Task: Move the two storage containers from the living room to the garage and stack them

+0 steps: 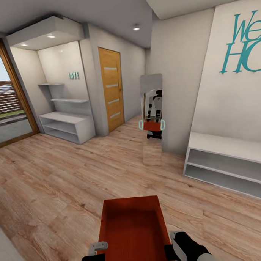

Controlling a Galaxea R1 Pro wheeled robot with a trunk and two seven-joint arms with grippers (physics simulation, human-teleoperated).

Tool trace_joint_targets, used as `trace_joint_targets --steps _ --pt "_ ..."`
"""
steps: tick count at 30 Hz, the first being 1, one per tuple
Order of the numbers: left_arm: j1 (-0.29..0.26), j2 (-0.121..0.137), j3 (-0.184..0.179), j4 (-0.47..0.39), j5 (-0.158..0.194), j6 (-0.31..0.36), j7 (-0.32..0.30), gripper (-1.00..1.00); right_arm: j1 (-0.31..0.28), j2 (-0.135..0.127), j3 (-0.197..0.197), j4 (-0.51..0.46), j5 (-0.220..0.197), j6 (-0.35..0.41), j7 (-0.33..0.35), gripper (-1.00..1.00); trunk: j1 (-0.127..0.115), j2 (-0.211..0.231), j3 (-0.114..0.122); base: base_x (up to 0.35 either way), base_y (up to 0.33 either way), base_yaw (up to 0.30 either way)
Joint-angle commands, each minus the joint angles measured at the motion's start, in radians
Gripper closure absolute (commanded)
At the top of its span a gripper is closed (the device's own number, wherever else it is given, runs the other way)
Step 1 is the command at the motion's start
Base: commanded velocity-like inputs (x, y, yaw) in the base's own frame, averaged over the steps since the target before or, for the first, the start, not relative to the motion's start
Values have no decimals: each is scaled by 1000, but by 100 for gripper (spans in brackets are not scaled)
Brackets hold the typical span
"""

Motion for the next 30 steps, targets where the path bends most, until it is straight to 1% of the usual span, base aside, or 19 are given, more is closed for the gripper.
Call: trace_joint_targets --steps 1,10,20,30 --pt "-1 2 -22 -5 15 -38 4 100 0 -23 19 1 -21 24 -3 100 1 -1 -2 291 0 126" --pt "-1 2 -22 -5 15 -38 4 100 0 -23 19 1 -21 24 -3 100 1 -1 -7 291 0 171" --pt "-1 2 -22 -5 15 -38 4 100 0 -23 19 1 -21 24 -3 100 1 -1 -9 291 0 36" --pt "-1 2 -22 -5 15 -38 4 100 0 -23 19 1 -21 24 -2 100 1 -1 -17 291 0 120"
